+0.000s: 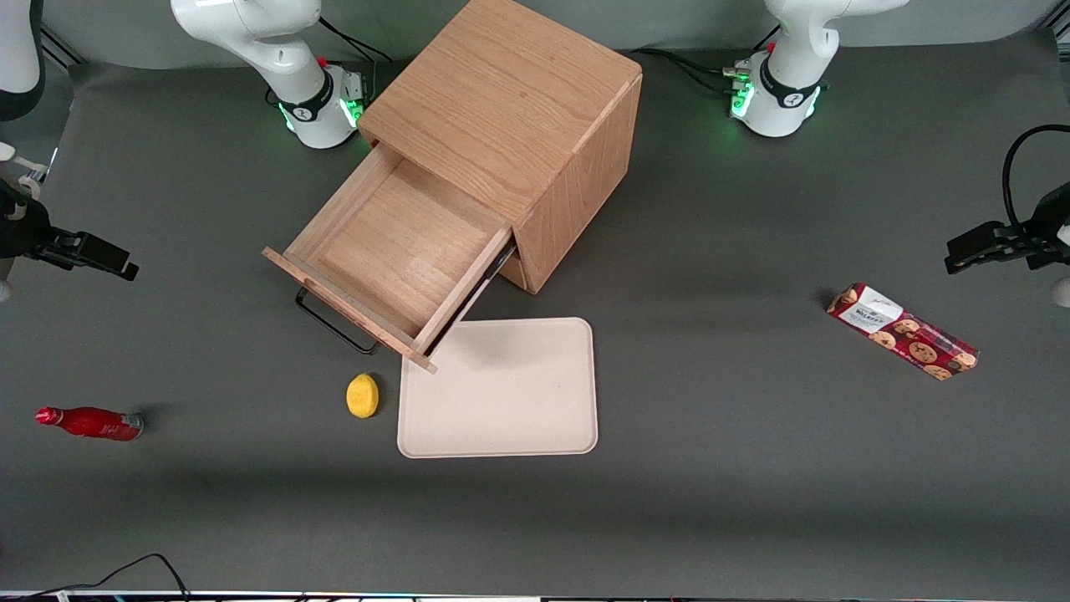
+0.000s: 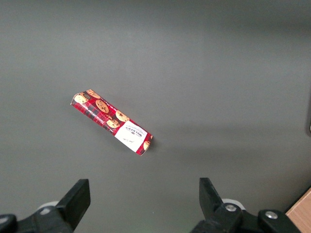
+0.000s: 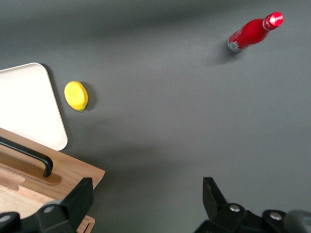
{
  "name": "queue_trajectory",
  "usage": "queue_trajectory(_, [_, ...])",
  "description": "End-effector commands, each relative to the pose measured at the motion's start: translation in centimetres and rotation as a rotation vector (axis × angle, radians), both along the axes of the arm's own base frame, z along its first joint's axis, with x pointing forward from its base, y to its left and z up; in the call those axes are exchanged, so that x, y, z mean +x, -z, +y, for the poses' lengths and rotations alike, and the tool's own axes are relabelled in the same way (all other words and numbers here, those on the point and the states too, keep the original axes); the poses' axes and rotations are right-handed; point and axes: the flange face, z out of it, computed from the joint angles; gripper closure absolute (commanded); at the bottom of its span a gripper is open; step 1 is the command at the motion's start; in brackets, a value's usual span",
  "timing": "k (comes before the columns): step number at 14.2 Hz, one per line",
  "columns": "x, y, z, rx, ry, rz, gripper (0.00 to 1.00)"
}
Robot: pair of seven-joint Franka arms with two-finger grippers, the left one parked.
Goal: Open upper drawer
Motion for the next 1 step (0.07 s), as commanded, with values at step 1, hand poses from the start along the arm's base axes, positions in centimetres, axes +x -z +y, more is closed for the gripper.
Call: queue_trajectory(1, [0.44,-0.55,-0.18,0.001,-0.006,-0.014,0.0])
